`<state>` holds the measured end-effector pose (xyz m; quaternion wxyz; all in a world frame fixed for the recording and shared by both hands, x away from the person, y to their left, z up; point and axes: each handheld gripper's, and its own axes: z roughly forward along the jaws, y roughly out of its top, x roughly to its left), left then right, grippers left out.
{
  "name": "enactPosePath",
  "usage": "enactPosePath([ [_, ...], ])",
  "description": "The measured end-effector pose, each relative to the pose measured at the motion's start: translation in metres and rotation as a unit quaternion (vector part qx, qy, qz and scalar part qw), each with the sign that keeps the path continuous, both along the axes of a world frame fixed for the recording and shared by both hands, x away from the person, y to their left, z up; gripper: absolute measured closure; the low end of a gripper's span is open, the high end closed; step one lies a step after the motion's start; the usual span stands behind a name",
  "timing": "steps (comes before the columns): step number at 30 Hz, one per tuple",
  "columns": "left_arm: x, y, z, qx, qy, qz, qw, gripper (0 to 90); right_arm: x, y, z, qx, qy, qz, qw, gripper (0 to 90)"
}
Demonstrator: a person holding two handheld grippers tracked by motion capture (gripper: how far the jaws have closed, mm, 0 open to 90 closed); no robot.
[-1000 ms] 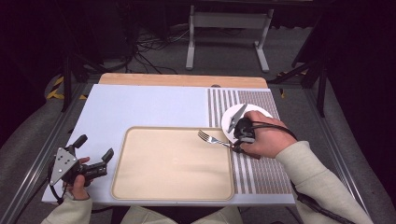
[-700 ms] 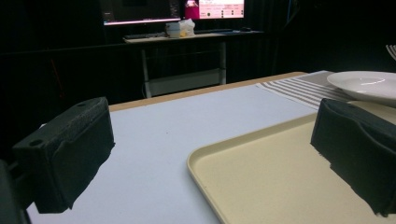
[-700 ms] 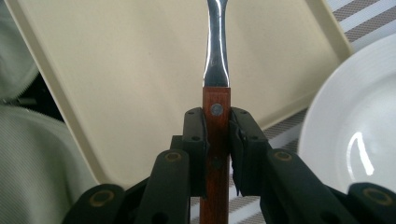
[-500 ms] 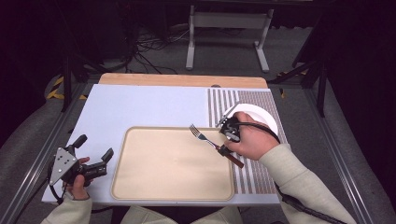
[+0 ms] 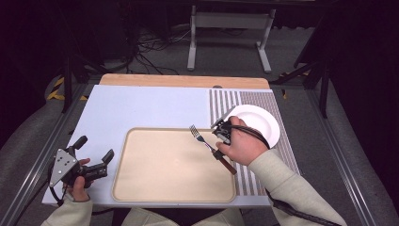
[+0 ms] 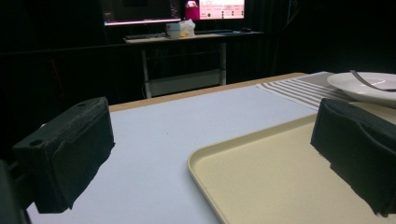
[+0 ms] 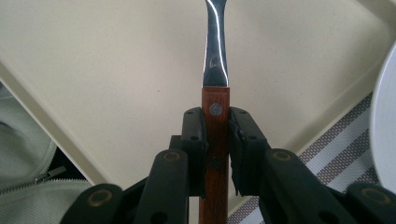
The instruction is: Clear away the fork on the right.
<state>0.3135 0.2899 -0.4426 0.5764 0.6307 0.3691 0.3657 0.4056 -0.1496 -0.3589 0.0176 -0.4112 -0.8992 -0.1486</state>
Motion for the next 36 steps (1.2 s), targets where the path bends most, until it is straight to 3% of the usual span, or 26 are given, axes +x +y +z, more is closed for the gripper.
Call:
enactPosePath([
  [10, 0.0, 0.0, 0.0, 0.0, -0.001, 0.0, 1.0, 0.0, 0.002, 0.008, -0.014, -0.012, 0.012, -0.057, 0.9982, 77.5],
  [15, 0.0, 0.0, 0.0, 0.0, -0.002, 0.0, 1.0, 0.0, 0.004, 0.01, -0.02, -0.016, 0.017, -0.073, 0.9971, 77.5],
  [19, 0.0, 0.001, 0.0, -0.001, -0.002, 0.0, 1.0, 0.0, 0.005, 0.01, -0.026, -0.026, 0.027, -0.096, 0.9947, 77.5],
  [36, 0.0, 0.0, 0.0, -0.001, 0.0, -0.001, 1.0, 0.0, 0.006, 0.014, -0.044, -0.034, 0.056, -0.117, 0.9909, 77.5],
])
